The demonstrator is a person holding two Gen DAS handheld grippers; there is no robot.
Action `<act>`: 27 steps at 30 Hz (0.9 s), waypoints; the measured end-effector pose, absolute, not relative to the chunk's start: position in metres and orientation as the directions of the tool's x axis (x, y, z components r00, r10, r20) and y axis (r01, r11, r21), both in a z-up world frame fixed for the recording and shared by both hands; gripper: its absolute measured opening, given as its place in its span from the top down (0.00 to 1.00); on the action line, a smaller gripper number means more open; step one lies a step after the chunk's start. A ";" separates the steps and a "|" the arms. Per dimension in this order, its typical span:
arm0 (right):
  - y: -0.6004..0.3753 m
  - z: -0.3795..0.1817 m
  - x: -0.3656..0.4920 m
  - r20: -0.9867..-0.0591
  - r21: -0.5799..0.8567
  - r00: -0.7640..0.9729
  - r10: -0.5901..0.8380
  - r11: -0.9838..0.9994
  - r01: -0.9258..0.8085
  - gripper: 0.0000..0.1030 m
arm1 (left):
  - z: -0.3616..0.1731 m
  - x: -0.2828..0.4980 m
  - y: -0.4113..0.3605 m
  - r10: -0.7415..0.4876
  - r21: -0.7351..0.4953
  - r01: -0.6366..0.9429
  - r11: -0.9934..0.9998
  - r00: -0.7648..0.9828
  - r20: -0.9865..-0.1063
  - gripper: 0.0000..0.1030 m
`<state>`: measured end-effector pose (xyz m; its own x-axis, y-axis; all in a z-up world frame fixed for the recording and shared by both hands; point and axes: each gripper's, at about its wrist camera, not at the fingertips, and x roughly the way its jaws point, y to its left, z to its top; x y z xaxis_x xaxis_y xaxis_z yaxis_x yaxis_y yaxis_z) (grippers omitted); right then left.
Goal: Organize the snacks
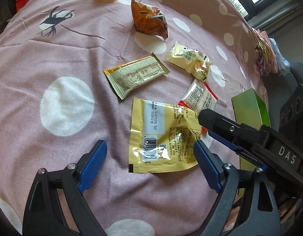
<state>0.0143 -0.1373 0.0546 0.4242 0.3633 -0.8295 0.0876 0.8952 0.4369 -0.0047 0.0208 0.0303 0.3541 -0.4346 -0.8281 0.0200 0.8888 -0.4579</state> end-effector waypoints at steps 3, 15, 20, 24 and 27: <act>-0.134 0.045 0.017 -0.816 0.492 0.392 0.425 0.866 0.084 0.38 | 0.029 -0.003 0.016 -0.467 -0.483 0.044 0.875 0.345 -0.814 0.14; -0.124 0.024 0.023 -0.812 0.531 0.340 0.475 0.843 0.088 0.42 | 0.025 -0.004 0.006 -0.583 -0.586 0.091 0.805 0.309 -0.752 0.55; -0.123 0.024 0.022 -0.805 0.543 0.335 0.489 0.835 0.086 0.42 | 0.032 -0.008 0.002 -0.613 -0.608 0.131 0.783 0.319 -0.722 0.63; -0.125 0.025 0.021 -0.780 0.587 0.326 0.534 0.805 0.086 0.43 | 0.037 -0.011 -0.001 -0.638 -0.626 0.157 0.764 0.333 -0.694 0.63; -0.125 0.032 0.018 -0.758 0.607 0.339 0.556 0.793 0.057 0.44 | 0.044 -0.015 0.000 -0.659 -0.639 0.187 0.746 0.352 -0.665 0.63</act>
<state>0.0175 -0.1254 0.0325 0.3392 0.5565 -0.7585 0.0572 0.7926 0.6071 -0.0146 0.0000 0.0442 0.3518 -0.6586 -0.6652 0.1871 0.7457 -0.6395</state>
